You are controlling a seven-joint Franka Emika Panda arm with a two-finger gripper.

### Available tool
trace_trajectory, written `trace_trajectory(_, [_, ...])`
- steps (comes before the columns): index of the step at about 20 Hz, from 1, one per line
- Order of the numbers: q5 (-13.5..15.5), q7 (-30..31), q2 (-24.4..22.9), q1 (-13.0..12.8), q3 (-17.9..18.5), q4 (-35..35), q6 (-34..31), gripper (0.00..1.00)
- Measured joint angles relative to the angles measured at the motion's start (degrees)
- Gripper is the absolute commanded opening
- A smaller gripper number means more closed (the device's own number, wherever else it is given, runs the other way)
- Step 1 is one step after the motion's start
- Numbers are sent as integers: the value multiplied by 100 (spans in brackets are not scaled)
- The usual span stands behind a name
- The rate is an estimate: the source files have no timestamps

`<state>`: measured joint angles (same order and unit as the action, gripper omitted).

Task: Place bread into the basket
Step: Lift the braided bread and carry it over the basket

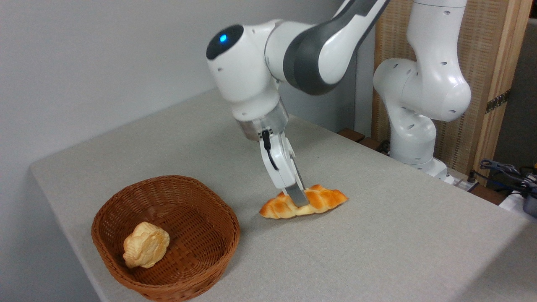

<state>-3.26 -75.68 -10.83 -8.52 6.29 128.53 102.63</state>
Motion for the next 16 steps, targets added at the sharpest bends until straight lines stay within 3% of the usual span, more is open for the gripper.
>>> trace_trajectory(6, [2, 2, -126, 1, -1, -499, 0, 36])
trace_trajectory(11, [269, 99, -127, -5, -8, -1117, 73, 37])
trace_trajectory(14, [498, 690, -68, -11, -21, -1305, 604, 38])
trace_trajectory(16, [597, 1196, 55, -22, -69, -1311, 1135, 47])
